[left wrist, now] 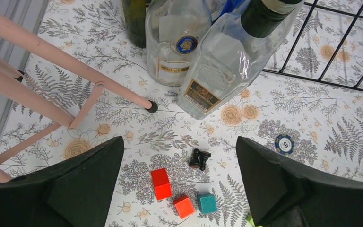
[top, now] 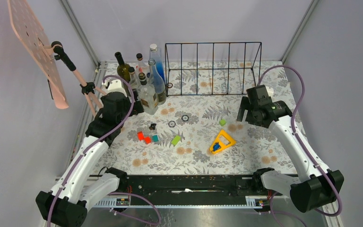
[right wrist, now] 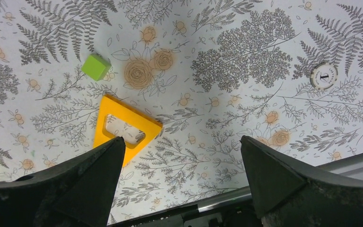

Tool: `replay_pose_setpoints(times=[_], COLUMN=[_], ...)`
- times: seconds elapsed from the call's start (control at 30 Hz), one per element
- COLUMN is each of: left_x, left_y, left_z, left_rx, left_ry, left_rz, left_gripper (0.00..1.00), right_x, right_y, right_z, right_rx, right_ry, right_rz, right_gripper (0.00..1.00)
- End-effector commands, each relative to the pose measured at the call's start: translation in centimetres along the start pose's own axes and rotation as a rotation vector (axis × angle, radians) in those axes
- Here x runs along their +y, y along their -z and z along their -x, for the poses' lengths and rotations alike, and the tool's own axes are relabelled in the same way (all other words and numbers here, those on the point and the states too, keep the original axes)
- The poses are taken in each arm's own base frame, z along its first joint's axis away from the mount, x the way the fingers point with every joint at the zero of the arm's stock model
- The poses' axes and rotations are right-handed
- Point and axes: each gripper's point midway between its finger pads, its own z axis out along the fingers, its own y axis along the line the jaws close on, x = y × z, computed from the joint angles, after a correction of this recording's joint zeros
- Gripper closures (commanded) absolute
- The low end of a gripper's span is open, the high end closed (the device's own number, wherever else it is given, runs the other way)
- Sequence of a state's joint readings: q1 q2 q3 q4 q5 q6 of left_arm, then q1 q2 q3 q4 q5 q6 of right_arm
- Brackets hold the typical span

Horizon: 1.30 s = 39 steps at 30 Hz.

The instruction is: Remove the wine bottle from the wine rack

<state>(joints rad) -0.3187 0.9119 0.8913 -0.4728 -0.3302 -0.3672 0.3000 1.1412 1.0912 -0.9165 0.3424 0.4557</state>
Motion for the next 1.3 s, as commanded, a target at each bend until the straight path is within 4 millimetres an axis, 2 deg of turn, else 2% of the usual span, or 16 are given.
replay_pose_setpoints(times=[0.0, 0.13, 0.5, 0.67, 0.83, 0.93, 1.07, 1.27], left_x=[-0.7, -0.9, -1.0, -1.1, -1.2, -1.3, -1.7, -2.2], left_y=[0.9, 1.4, 4.1, 5.8, 7.2, 7.5, 7.7, 7.3], left_z=[2.6, 3.6, 6.6, 8.8, 10.4, 10.4, 9.9, 9.4], left_rx=[-0.074, -0.065, -0.103, -0.155, -0.231, -0.264, -0.279, -0.264], left_ry=[0.028, 0.024, -0.011, -0.014, 0.019, 0.037, 0.056, 0.061], left_rz=[-0.035, -0.035, -0.051, -0.063, -0.088, -0.113, -0.154, -0.178], left_gripper=[0.01, 0.01, 0.01, 0.01, 0.01, 0.01, 0.01, 0.01], right_x=[0.2, 0.8, 0.5, 0.9, 0.0, -0.7, -1.3, -2.0], right_y=[2.3, 3.9, 7.7, 10.2, 14.5, 14.1, 15.1, 14.1], right_z=[2.1, 2.9, 4.9, 5.8, 7.9, 8.2, 8.3, 8.1], right_rx=[-0.047, -0.068, -0.201, -0.375, -0.701, -0.874, -1.076, -1.043], right_ry=[0.013, -0.006, -0.075, -0.100, -0.170, -0.242, -0.303, -0.328], right_rz=[0.037, 0.085, 0.166, 0.309, 0.449, 0.477, 0.552, 0.498], right_gripper=[0.00, 0.01, 0.01, 0.00, 0.00, 0.00, 0.00, 0.00])
